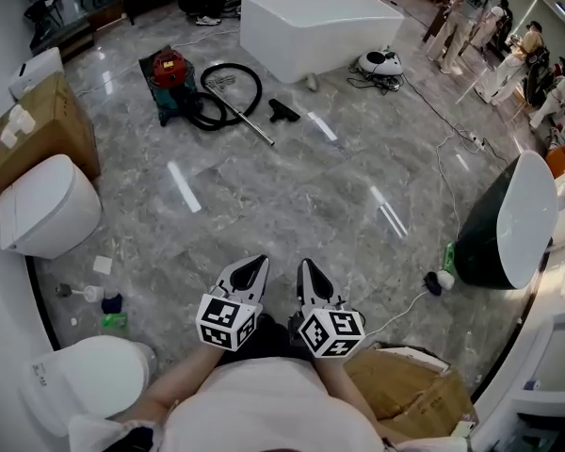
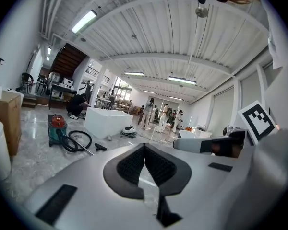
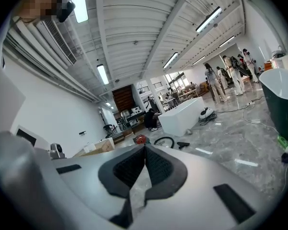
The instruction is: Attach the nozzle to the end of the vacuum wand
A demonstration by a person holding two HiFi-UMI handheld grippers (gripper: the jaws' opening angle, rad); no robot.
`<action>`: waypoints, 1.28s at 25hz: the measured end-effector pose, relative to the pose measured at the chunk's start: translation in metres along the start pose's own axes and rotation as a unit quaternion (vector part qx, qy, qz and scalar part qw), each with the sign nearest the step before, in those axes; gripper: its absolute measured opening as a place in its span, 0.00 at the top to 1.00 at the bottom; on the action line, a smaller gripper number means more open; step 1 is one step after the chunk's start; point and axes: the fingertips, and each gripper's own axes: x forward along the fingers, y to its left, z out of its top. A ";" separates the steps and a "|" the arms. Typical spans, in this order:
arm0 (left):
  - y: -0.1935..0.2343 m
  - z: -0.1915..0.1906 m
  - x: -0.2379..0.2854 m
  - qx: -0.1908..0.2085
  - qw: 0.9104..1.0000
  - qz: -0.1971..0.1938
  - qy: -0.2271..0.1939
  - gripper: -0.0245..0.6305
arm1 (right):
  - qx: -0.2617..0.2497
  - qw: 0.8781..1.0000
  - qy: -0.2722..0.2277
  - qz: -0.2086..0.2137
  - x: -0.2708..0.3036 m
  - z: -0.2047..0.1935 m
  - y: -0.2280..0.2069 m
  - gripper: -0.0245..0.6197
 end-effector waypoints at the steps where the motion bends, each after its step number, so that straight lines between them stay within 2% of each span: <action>1: -0.003 -0.004 0.000 -0.001 1.000 0.003 0.001 0.95 | 0.001 1.000 0.002 0.002 -0.002 -0.002 -0.002 0.94; 6: -0.009 -0.016 0.003 -0.013 1.000 0.013 0.011 0.95 | 0.002 1.000 0.015 0.010 -0.011 -0.010 -0.008 0.94; 15: -0.002 -0.013 0.022 -0.014 1.000 0.021 0.011 0.95 | 0.014 1.000 0.018 0.004 0.001 -0.008 -0.025 0.94; 24: 0.023 0.018 0.071 -0.013 1.000 0.017 0.003 0.95 | 0.012 1.000 0.016 0.007 0.052 0.021 -0.042 0.94; 32: 0.071 0.047 0.120 -0.024 0.999 0.025 0.006 0.95 | 0.006 0.999 0.027 0.016 0.117 0.042 -0.048 0.94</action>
